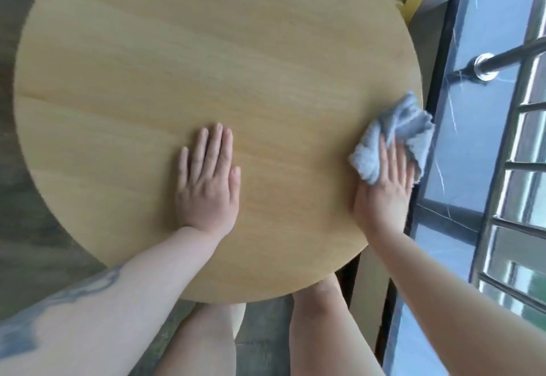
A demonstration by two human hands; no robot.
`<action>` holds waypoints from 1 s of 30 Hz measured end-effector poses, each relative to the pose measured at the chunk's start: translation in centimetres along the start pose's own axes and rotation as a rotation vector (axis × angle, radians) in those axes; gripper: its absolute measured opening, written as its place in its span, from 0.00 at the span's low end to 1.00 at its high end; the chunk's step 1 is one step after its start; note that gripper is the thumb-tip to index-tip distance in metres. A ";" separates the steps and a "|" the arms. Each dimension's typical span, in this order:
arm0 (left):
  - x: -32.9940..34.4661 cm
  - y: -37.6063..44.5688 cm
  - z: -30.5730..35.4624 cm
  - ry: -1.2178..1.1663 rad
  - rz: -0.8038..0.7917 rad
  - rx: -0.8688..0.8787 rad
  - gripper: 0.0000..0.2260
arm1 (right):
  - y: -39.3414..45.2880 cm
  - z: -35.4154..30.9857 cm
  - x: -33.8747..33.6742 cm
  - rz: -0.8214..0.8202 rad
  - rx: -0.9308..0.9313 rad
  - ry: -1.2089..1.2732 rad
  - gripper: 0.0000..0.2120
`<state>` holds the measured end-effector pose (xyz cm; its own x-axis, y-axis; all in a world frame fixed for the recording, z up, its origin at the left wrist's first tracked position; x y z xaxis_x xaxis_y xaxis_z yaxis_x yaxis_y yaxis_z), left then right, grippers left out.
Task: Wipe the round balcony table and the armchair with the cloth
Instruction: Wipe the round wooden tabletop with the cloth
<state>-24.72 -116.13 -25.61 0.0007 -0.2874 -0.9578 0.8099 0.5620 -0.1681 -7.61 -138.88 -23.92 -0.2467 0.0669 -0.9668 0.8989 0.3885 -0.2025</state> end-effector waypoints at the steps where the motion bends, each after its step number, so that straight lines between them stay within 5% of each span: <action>1: -0.1 0.0 -0.1 0.001 0.009 0.002 0.25 | 0.4 1.5 -0.7 0.011 0.118 0.028 0.34; 4: -0.1 0.2 0.5 0.005 0.023 0.020 0.25 | 1.3 -3.6 -1.8 0.107 0.178 0.127 0.35; 8: 0.1 0.0 0.1 0.001 0.031 0.008 0.26 | -3.3 -17.7 2.7 -0.060 -0.318 0.189 0.34; 10: 0.3 0.0 0.2 0.013 0.019 0.014 0.26 | -5.7 -14.9 4.2 -0.092 -0.281 0.122 0.33; 14: -0.1 -0.1 0.3 0.023 0.039 0.016 0.25 | -6.6 -1.2 1.6 0.057 0.204 0.075 0.35; 16: -0.3 -0.1 0.4 0.005 0.040 0.017 0.25 | -5.3 -0.5 0.1 0.105 0.339 0.115 0.35; 22: -1.4 0.0 -0.4 -0.176 0.172 0.073 0.22 | -11.0 -17.1 4.6 -0.080 -0.285 0.199 0.35; 27: -1.2 -4.3 -5.9 -0.050 0.019 -0.025 0.26 | -14.7 -4.5 4.2 -0.025 0.024 0.079 0.37; 30: -0.4 -5.9 -7.5 0.071 -0.085 -0.004 0.27 | -12.9 -3.4 1.9 0.048 0.252 0.191 0.39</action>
<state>-33.91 -113.56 -25.99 -0.1091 -0.2786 -0.9542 0.8031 0.5410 -0.2498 -20.89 -140.59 -22.62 -0.2440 0.2607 -0.9341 0.9666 0.1429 -0.2126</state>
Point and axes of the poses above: each hand's wrist, its own y-axis towards the middle knuckle, its own x-axis out of the palm, z = x × y, the point moved 10 cm from there along y, towards the middle knuckle, and after that the axes turned 1 degree about -z, right-handed, at the moved point
